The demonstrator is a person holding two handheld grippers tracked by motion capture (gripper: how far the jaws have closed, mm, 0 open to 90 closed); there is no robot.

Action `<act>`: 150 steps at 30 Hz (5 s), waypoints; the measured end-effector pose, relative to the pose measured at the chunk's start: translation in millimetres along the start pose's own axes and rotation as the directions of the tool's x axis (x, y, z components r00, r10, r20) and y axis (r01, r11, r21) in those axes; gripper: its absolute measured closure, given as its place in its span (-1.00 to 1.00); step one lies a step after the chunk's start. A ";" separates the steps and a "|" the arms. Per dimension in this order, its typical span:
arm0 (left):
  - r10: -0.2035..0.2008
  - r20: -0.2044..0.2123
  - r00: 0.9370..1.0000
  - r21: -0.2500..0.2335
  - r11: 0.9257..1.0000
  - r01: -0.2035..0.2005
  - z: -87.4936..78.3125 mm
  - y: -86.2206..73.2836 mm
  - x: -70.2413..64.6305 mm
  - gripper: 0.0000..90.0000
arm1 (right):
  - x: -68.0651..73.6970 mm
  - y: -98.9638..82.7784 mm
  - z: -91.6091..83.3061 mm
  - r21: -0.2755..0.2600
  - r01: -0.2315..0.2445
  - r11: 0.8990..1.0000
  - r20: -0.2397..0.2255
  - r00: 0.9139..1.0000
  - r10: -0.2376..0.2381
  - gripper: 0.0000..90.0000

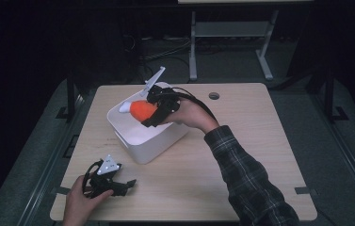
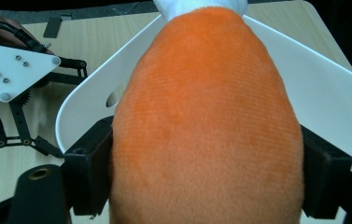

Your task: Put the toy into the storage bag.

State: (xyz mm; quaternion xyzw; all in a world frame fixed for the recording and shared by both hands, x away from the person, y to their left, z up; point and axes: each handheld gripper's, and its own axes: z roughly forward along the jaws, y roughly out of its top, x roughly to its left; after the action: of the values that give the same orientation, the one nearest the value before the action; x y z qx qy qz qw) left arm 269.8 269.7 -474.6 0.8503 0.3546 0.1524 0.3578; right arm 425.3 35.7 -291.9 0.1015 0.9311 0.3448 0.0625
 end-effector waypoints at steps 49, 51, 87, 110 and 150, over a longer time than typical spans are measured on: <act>0.001 -0.003 1.000 -0.001 1.000 -0.001 0.0 0.0 0.1 -0.72 | -4.3 22.6 67.6 0.089 0.023 0.996 -0.013 1.000 -0.022 -0.60; 0.001 -0.003 1.000 -0.001 1.000 -0.001 0.0 0.0 0.1 -0.72 | -3.8 23.4 69.0 0.092 0.030 0.995 -0.007 1.000 -0.029 -0.62; -0.008 -0.004 1.000 -0.007 1.000 0.008 0.4 -0.1 -0.8 -0.72 | 0.7 -3.9 8.4 0.012 -0.013 1.000 0.046 0.999 0.013 -0.70; -0.009 -0.004 1.000 -0.008 1.000 0.009 0.4 -0.1 -0.9 -0.72 | 6.4 -59.7 -49.2 -0.044 -0.071 0.997 0.105 0.992 0.075 -0.70; -0.008 -0.004 1.000 -0.005 1.000 0.008 0.2 -0.1 -0.9 -0.72 | 29.4 -200.5 -45.3 -0.129 -0.287 0.949 0.166 0.938 0.306 -0.73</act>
State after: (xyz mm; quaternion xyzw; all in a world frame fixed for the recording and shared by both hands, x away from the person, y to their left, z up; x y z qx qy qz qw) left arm 269.2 269.0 -474.9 0.8477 0.3583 0.1536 0.3598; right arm 359.0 -134.6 -390.4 0.2687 0.8763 0.3869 0.1006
